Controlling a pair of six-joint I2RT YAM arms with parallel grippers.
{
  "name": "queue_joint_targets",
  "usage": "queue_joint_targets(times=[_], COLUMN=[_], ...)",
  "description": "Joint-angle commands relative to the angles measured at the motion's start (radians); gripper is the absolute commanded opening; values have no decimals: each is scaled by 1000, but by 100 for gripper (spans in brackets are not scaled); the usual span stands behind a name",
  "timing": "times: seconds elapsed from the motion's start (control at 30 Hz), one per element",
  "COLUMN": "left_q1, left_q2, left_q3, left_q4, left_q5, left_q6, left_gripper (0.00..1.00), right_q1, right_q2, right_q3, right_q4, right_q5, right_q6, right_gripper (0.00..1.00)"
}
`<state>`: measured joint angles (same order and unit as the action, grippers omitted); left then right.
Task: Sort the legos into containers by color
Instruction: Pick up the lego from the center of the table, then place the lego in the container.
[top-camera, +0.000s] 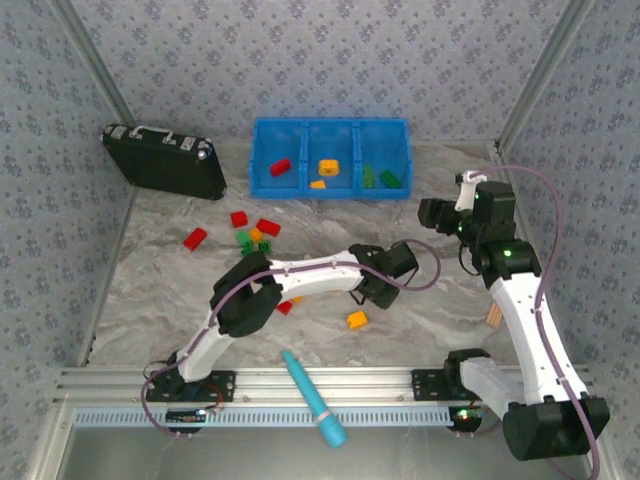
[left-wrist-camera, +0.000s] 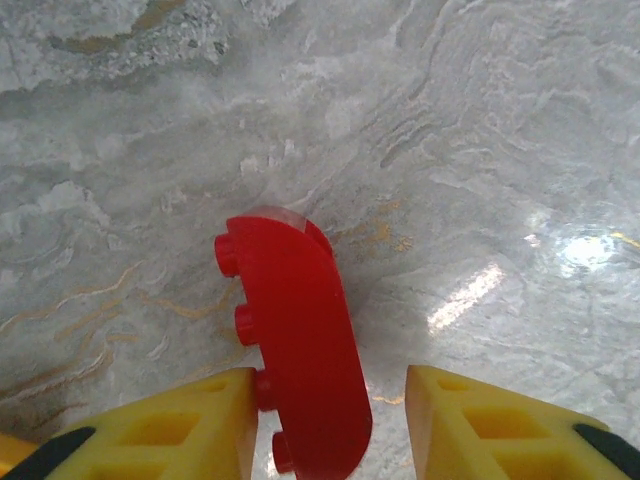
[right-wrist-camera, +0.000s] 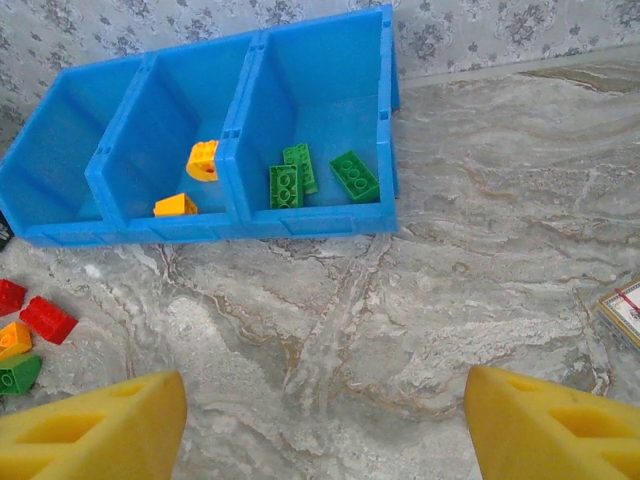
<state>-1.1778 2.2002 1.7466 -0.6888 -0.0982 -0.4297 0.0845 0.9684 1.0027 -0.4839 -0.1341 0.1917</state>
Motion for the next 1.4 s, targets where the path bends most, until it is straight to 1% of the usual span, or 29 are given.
queue_joint_targets(times=[0.0, 0.27, 0.37, 0.4, 0.6, 0.7, 0.8, 0.93, 1.03, 1.1, 1.23, 1.3, 1.37], left_q1=[9, 25, 50, 59, 125, 176, 249, 346, 435, 494, 586, 630, 662], left_q2=[29, 22, -4, -14, -101, -166, -231, -271, -274, -266, -218, -190, -159], left_q3=[11, 0, -16, -18, -25, -7, 24, 106, 145, 167, 234, 249, 262], left_q4=[4, 3, 3, 32, 34, 15, -23, -70, -66, -43, -32, -14, 2], left_q5=[13, 43, 87, 95, 103, 75, 36, -75, -101, -110, -128, -116, -118], left_q6=[0, -2, -16, -18, -13, 21, 65, 164, 207, 228, 249, 246, 246], left_gripper=[39, 29, 25, 24, 22, 21, 21, 21, 21, 21, 21, 21, 21], right_q1=[-5, -8, -9, -9, -9, -6, 2, 40, 114, 200, 385, 494, 585], right_q2=[-20, -19, -19, -19, -39, -53, -61, -72, -84, -92, -105, -113, -126], right_q3=[-11, -27, -36, -38, -65, -96, -164, -263, -338, -379, -418, -421, -415], right_q4=[-27, -26, -19, -19, -37, -42, -33, -7, 21, 31, 30, 19, -10], right_q5=[16, 26, 22, 19, 6, -19, -24, -67, -87, -64, 4, 55, 135], right_q6=[6, 8, 16, 18, 39, 55, 79, 176, 278, 343, 427, 449, 467], right_gripper=[76, 77, 77, 77, 77, 77, 77, 77, 76, 76, 77, 78, 78])
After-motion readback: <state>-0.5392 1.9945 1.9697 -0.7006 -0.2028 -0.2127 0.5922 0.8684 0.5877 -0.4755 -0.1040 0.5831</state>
